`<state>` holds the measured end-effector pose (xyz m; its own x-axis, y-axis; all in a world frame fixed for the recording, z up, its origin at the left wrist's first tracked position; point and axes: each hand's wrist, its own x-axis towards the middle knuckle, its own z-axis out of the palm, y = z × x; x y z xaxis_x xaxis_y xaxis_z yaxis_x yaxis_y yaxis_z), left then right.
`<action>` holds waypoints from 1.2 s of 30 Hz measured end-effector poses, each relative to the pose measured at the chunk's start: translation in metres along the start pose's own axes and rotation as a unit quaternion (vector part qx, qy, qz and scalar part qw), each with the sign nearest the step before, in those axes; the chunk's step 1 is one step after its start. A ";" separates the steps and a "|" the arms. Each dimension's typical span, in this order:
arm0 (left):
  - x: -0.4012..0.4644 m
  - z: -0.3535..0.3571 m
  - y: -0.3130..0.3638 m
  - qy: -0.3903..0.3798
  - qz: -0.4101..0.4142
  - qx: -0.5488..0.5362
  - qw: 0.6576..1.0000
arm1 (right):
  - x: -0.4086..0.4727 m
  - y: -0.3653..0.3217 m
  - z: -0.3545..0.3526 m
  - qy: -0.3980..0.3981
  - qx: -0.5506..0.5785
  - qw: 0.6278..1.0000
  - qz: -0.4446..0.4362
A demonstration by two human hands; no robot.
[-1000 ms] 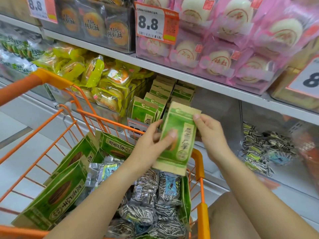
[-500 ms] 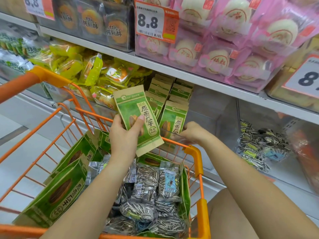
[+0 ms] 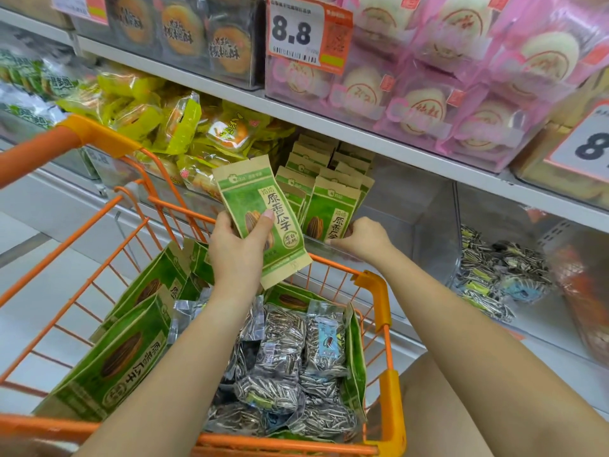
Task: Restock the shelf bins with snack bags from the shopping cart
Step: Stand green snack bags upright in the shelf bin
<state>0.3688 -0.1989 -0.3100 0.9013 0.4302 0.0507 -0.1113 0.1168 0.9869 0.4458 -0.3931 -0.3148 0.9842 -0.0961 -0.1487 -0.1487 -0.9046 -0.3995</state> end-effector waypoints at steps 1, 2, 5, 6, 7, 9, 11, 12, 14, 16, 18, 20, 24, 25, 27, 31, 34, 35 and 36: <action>0.000 0.000 0.000 -0.002 -0.002 0.002 1.000 | 0.001 0.003 0.000 -0.011 0.019 1.000 0.009; 0.000 0.001 0.000 -0.005 -0.001 0.003 1.000 | 0.001 0.006 0.001 -0.012 0.036 0.999 0.024; -0.002 0.001 0.000 -0.021 0.004 0.012 1.000 | -0.001 0.008 -0.001 -0.004 0.028 0.999 0.036; -0.002 0.001 -0.001 -0.028 0.007 0.016 0.999 | -0.001 0.008 -0.002 -0.014 0.044 0.999 0.027; -0.003 0.001 -0.001 -0.036 0.009 0.017 0.999 | 0.000 0.008 -0.002 -0.032 0.083 0.996 0.012; -0.005 0.002 0.001 -0.046 0.022 0.013 0.999 | 0.000 0.007 -0.002 -0.054 0.154 0.986 -0.011; -0.008 0.003 0.007 -0.057 0.034 -0.005 0.998 | 0.000 0.007 -0.002 -0.053 0.167 0.984 -0.022; -0.007 0.004 0.011 -0.069 0.036 -0.022 0.997 | -0.001 0.008 -0.001 -0.050 0.168 0.984 -0.027; -0.003 0.010 0.022 -0.116 0.030 -0.062 0.991 | -0.002 0.009 -0.002 -0.054 0.191 0.980 -0.027; 0.005 0.021 0.032 -0.177 0.046 -0.049 0.982 | -0.002 0.011 -0.004 -0.076 0.244 0.967 -0.014; 0.014 0.036 0.041 -0.233 0.080 0.014 0.969 | -0.001 0.014 -0.005 -0.093 0.298 0.950 0.012; 0.019 0.051 0.045 -0.269 0.105 0.069 0.955 | 0.000 0.016 -0.004 -0.092 0.333 0.938 0.036; 0.026 0.069 0.036 -0.315 0.094 0.121 0.937 | 0.004 0.021 -0.001 -0.098 0.348 0.932 0.035; 0.027 0.072 0.034 -0.316 0.084 0.117 0.938 | 0.005 0.022 -0.001 -0.096 0.365 0.926 0.034; 0.031 0.076 0.032 -0.307 0.072 0.109 0.943 | 0.004 0.024 -0.001 -0.096 0.422 0.900 0.049; 0.037 0.082 0.029 -0.318 0.055 0.161 0.933 | 0.003 0.024 -0.005 -0.075 0.508 0.850 0.121; 0.033 0.080 0.030 -0.313 0.084 0.267 0.907 | 0.001 0.024 -0.007 -0.064 0.502 0.852 0.134; 0.031 0.080 0.034 -0.294 0.124 0.302 0.898 | 0.001 0.024 -0.008 -0.060 0.495 0.856 0.133; 0.029 0.081 0.040 -0.273 0.178 0.336 0.884 | 0.001 0.024 -0.008 -0.055 0.494 0.858 0.133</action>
<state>0.4240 -0.2540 -0.2570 0.9474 -0.1849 0.2612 -0.3198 -0.5755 0.7527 0.4436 -0.4178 -0.3171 0.8960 -0.1551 -0.4160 -0.4288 -0.0589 -0.9015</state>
